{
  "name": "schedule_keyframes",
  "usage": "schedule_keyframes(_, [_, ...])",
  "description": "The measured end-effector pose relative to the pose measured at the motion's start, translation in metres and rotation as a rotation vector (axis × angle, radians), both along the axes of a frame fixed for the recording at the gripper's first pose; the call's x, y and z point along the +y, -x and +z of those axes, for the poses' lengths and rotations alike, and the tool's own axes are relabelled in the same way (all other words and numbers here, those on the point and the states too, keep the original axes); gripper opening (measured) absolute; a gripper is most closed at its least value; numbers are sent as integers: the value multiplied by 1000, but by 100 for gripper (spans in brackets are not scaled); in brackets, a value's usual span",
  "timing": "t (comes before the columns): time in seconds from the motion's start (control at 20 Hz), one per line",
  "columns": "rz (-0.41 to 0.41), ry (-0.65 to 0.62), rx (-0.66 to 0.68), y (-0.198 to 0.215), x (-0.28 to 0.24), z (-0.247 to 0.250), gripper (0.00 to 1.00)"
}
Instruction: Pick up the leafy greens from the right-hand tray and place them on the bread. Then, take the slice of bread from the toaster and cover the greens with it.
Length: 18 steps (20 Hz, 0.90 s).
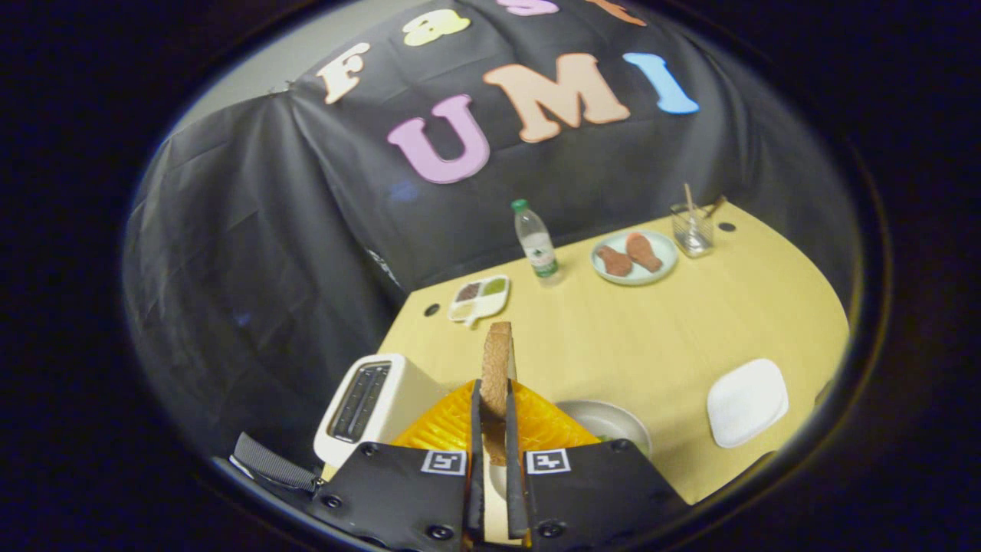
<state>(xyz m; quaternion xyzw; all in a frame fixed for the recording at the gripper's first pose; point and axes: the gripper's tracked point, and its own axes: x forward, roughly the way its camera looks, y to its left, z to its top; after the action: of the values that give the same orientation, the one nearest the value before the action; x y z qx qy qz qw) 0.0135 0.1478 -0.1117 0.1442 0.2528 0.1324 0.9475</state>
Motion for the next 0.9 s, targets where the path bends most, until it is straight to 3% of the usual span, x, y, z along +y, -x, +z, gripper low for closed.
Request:
schedule_keyframes(0.4, [-18, -95, 201, 24, -8, -70, 14])
schedule_keyframes(0.6, [-78, 46, 257, 22, -37, -106, 15])
schedule_keyframes(0.8, [-84, 208, 266, 21, -52, -128, 15])
schedule_keyframes(0.9, [-59, 291, 264, 19, -55, -139, 22])
